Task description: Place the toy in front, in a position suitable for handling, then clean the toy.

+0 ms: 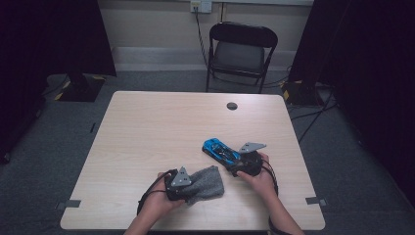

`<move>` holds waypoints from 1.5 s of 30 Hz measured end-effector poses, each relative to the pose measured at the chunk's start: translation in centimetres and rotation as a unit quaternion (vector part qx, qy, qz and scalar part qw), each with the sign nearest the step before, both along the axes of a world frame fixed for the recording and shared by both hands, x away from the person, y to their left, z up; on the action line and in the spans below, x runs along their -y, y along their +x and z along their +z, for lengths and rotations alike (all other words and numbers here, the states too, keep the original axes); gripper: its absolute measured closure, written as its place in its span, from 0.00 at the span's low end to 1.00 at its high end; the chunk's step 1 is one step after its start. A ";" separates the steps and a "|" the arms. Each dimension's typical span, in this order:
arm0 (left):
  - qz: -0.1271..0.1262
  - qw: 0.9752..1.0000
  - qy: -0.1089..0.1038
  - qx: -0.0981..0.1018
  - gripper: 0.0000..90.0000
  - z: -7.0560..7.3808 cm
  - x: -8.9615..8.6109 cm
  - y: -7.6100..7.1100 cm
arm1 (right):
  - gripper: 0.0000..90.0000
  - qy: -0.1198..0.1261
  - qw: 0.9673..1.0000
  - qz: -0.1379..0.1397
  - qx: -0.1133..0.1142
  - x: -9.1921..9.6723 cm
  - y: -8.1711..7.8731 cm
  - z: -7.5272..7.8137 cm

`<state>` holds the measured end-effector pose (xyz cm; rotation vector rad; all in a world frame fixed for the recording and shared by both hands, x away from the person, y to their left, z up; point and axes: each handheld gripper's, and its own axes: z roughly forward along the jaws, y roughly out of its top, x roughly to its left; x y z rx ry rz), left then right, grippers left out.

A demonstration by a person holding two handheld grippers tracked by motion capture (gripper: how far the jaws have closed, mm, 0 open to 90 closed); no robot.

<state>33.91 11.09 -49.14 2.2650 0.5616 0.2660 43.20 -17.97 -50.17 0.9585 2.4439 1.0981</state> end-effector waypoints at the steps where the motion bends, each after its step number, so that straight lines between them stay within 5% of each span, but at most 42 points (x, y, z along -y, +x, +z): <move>1: 0.005 1.000 -0.003 -0.001 0.77 0.0 0.0 0.0 | 0.26 0.000 1.000 0.000 0.000 0.0 0.0 0.0; 10: 0.022 1.000 0.001 -0.010 0.82 0.2 0.2 -0.1 | 0.26 0.000 1.000 0.000 0.000 0.0 0.0 0.0; 19: 0.038 0.998 -0.031 -0.048 0.84 1.0 -0.7 0.3 | 0.26 0.000 1.000 -0.001 0.001 0.0 0.1 0.0; 28: 0.062 0.996 -0.051 -0.043 0.84 2.6 -2.0 1.3 | 0.26 0.000 1.000 0.002 0.001 0.0 0.1 0.0; 32: 0.081 0.993 -0.075 -0.037 0.84 3.5 -2.3 2.3 | 0.26 0.000 1.000 0.002 0.001 0.0 0.1 0.0; 45: 0.097 0.991 -0.085 -0.024 0.84 5.1 -2.4 3.7 | 0.26 0.000 1.000 0.003 0.000 0.0 0.2 0.0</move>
